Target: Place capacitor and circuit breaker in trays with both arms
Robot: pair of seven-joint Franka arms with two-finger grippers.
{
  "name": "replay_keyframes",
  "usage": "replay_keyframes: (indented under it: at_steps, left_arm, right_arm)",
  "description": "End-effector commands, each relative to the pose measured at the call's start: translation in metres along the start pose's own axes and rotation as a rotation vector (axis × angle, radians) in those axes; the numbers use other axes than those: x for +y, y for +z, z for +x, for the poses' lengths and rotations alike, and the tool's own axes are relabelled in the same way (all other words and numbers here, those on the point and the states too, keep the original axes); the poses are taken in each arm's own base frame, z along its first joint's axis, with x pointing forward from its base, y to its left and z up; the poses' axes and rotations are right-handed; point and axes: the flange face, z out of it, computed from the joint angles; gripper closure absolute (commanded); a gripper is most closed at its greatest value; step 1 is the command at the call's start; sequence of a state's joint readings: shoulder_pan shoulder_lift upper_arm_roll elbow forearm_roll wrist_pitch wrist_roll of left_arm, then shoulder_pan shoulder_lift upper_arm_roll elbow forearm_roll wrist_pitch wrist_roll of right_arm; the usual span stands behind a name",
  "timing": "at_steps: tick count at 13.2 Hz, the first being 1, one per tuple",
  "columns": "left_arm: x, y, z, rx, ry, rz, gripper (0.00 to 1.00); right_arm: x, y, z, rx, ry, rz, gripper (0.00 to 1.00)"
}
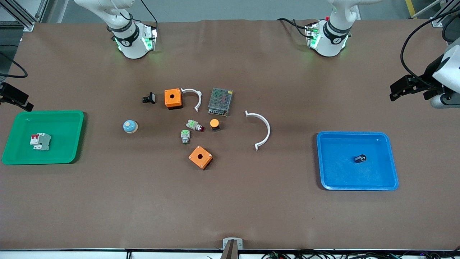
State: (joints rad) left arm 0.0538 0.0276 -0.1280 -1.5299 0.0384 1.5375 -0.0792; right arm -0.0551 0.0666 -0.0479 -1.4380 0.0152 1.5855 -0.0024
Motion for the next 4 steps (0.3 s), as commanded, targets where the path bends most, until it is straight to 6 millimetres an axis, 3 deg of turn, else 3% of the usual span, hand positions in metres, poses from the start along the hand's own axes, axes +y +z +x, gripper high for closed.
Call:
replay_keyframes:
  at_steps: [1,4]
  left_arm:
    - [0.0031,-0.0057,0.0005,0.006,0.021,-0.004,0.00]
    - [0.0022,-0.0048,0.0010,0.004,0.020,-0.004,0.00]
  right_arm:
    - [0.0024,-0.0182,0.0004,0.026,0.005,-0.002,0.00]
    - [0.0021,-0.0188,0.0002,0.026,0.005,0.001,0.00]
